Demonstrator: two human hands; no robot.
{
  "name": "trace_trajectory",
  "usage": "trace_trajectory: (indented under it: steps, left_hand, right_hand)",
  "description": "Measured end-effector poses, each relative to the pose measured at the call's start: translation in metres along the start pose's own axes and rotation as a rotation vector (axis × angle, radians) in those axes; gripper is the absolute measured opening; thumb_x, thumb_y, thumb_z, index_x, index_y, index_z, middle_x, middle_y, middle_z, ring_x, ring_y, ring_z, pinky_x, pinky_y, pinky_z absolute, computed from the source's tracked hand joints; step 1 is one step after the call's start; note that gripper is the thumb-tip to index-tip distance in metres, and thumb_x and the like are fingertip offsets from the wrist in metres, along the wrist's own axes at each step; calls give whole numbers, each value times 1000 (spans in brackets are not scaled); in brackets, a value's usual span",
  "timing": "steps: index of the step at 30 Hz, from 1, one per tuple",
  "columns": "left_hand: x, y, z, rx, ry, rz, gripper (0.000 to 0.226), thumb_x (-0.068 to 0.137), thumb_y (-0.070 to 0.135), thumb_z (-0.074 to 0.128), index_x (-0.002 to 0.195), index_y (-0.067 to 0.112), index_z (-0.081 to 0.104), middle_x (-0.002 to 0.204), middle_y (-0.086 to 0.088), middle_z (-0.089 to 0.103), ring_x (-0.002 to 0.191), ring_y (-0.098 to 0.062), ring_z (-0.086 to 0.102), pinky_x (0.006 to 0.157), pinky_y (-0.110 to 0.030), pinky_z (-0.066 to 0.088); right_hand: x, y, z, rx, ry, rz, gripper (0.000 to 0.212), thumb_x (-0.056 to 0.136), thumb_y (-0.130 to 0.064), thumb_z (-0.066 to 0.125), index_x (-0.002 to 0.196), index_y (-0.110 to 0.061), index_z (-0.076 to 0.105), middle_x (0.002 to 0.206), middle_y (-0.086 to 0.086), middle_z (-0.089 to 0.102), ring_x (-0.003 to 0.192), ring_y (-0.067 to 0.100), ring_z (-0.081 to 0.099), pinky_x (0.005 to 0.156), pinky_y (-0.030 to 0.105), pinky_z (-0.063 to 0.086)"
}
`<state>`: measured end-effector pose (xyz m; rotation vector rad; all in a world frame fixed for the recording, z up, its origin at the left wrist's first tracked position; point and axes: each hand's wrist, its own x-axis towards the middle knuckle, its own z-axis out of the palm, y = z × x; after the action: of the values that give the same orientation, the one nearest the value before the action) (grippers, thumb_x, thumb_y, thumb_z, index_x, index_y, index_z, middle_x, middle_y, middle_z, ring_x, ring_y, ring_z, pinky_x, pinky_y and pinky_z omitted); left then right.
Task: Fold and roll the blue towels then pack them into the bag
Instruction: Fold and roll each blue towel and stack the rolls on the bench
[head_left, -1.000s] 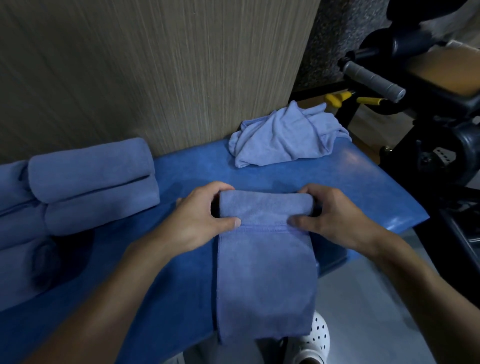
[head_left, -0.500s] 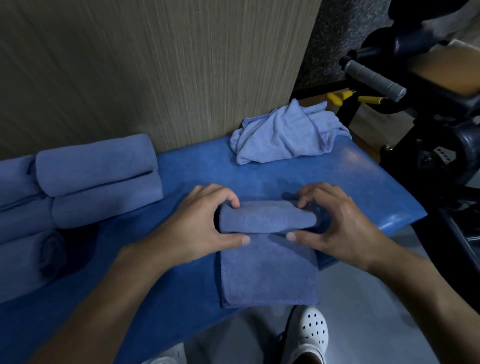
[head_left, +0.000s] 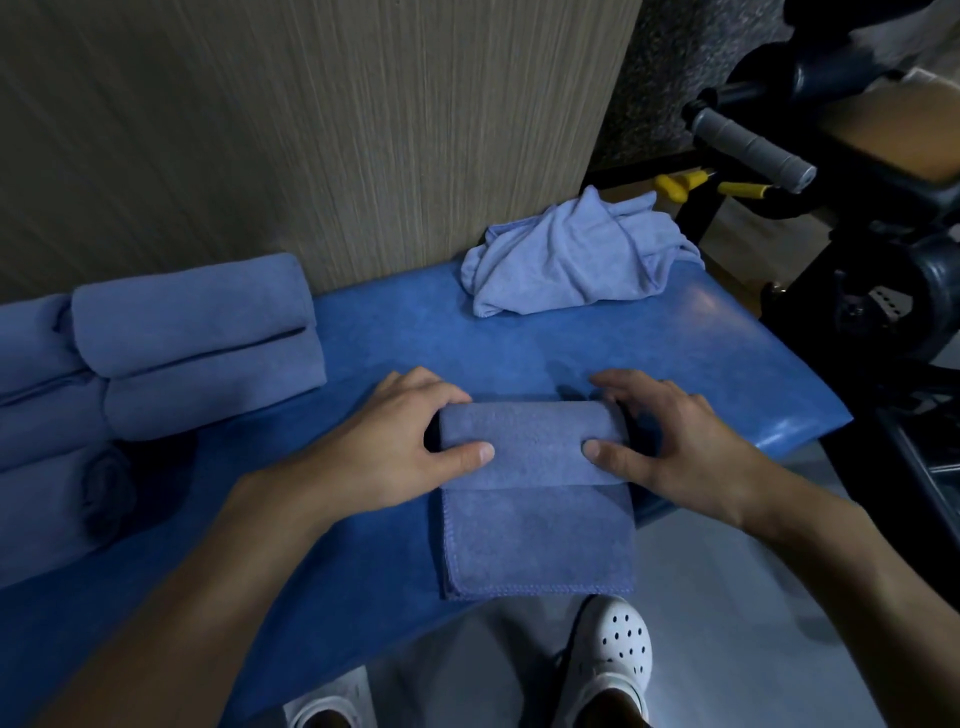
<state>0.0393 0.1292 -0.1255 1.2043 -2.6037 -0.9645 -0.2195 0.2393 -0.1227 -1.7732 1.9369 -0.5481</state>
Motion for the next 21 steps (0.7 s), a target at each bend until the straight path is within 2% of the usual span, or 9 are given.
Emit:
trace_trajectory:
  steps: [2, 4, 6, 8, 10, 13, 17, 19, 21]
  left_hand:
    - [0, 1, -1, -55, 3, -7, 45, 72, 66, 65, 105, 37, 56, 103, 17, 56, 102, -5, 53, 94, -36, 46]
    - [-1, 2, -2, -136, 10, -15, 43, 68, 64, 68, 99, 38, 52, 96, 12, 63, 91, -9, 61, 83, -44, 52]
    - [0, 2, 0, -210, 37, -23, 48, 66, 62, 70, 103, 41, 48, 98, 13, 63, 88, -9, 63, 81, -44, 53]
    - [2, 1, 1, -272, 99, -26, 58, 66, 57, 74, 116, 45, 48, 106, 19, 58, 93, -3, 61, 86, -37, 53]
    - [5, 2, 2, -259, 187, 14, 60, 73, 43, 79, 126, 39, 51, 110, 21, 53, 102, -2, 57, 92, -28, 48]
    - [8, 8, 1, -122, 343, 196, 35, 76, 13, 78, 103, 25, 59, 99, 17, 50, 98, -4, 52, 86, -17, 40]
    - [8, 10, 5, 31, 373, 329, 44, 66, -5, 67, 88, 25, 43, 96, 11, 47, 89, -17, 51, 78, -38, 44]
    - [7, 8, 8, 60, 308, 317, 55, 65, -6, 64, 88, 32, 32, 101, 9, 50, 96, -21, 55, 81, -45, 44]
    - [5, 7, 10, 61, 243, 310, 54, 68, 0, 64, 88, 34, 27, 105, 7, 53, 106, -22, 56, 85, -46, 44]
  right_hand:
    - [1, -1, 0, 69, -25, 31, 69, 79, -49, 72, 139, -31, 44, 125, -12, 54, 117, 9, 50, 106, 41, 39]
    - [3, -2, -1, 135, -52, 50, 69, 79, -44, 75, 139, -27, 46, 124, -11, 52, 115, 7, 51, 104, 34, 42]
    - [6, -3, 0, 140, -44, 30, 61, 80, -37, 76, 134, -23, 52, 114, -12, 50, 106, 3, 51, 96, 27, 44]
    - [9, -6, 1, 115, 26, -11, 53, 80, -34, 77, 128, -21, 58, 107, -12, 47, 101, 3, 51, 91, 24, 43]
    - [12, -10, 2, 79, 152, -77, 46, 77, -29, 79, 118, -21, 60, 107, -7, 45, 102, 11, 50, 94, 31, 43]
    - [17, -16, 6, -37, 303, -195, 44, 70, -19, 79, 106, -22, 55, 107, -3, 43, 101, 21, 48, 89, 44, 45]
    - [17, -22, 10, -217, 353, -269, 43, 63, -9, 76, 95, -19, 49, 102, 0, 43, 93, 22, 43, 76, 39, 35]
    - [15, -22, 13, -259, 312, -268, 47, 60, -5, 75, 92, -20, 45, 104, -1, 43, 92, 21, 40, 75, 37, 32]
    - [13, -20, 15, -266, 274, -261, 50, 59, -5, 76, 91, -22, 42, 108, -2, 44, 94, 21, 40, 77, 39, 35]
